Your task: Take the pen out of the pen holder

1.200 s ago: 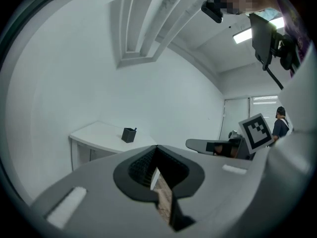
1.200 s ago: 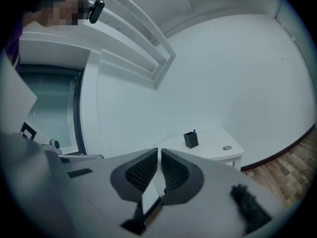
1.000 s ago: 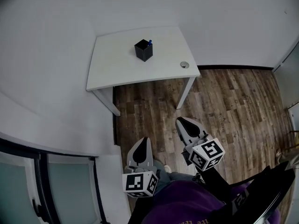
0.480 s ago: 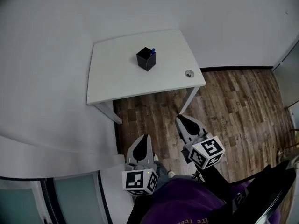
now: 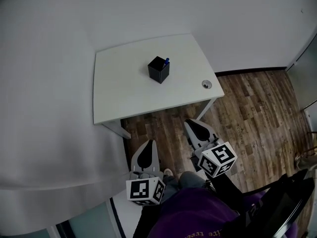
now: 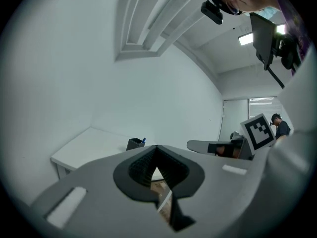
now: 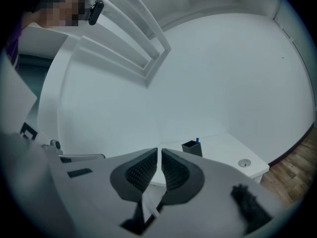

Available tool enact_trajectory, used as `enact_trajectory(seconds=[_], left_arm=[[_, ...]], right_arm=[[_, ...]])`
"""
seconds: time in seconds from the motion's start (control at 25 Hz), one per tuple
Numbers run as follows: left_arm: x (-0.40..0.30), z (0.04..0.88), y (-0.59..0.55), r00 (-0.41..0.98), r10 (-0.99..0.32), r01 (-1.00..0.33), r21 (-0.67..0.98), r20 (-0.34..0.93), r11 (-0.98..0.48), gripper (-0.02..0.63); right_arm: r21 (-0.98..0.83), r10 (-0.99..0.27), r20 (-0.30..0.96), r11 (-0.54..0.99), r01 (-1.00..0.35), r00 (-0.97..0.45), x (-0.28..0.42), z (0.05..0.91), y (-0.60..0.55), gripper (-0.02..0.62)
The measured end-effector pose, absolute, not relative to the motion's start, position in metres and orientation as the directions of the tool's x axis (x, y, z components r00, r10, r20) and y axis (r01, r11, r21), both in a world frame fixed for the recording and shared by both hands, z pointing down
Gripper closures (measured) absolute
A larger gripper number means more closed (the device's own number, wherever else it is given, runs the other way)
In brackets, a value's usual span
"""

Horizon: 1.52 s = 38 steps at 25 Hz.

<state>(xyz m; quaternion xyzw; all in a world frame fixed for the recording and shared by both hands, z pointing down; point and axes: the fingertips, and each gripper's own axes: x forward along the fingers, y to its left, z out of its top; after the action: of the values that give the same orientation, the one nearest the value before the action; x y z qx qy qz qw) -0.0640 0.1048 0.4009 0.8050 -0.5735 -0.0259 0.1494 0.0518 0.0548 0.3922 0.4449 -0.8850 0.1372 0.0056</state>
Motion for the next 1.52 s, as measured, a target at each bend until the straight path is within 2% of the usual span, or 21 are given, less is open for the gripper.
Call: enact_trajectory(seconds=[0.48,0.96,1.52], left_arm=[[-0.075,0.409,0.048,0.314,-0.94,-0.917,0.3,0.137,-0.263,0.6],[-0.076,0.411,-0.067,0.246,-0.958,-0.936,0.292,0.144,-0.197,0.6],[-0.072,0.412,-0.162,0.158,-0.977,-0.95,0.293,0.147,-0.109,0.6]], right_arm=[[-0.227,-0.796,0.141,0.552,-0.802,-0.588,0.051,0.397,-0.01,0.581],[-0.231,-0.76,0.151,0.594,-0.771,-0.632,0.048,0.404,-0.14,0.58],[-0.224,-0.7,0.208,0.646,-0.73,-0.684,0.049,0.425,-0.247,0.529]])
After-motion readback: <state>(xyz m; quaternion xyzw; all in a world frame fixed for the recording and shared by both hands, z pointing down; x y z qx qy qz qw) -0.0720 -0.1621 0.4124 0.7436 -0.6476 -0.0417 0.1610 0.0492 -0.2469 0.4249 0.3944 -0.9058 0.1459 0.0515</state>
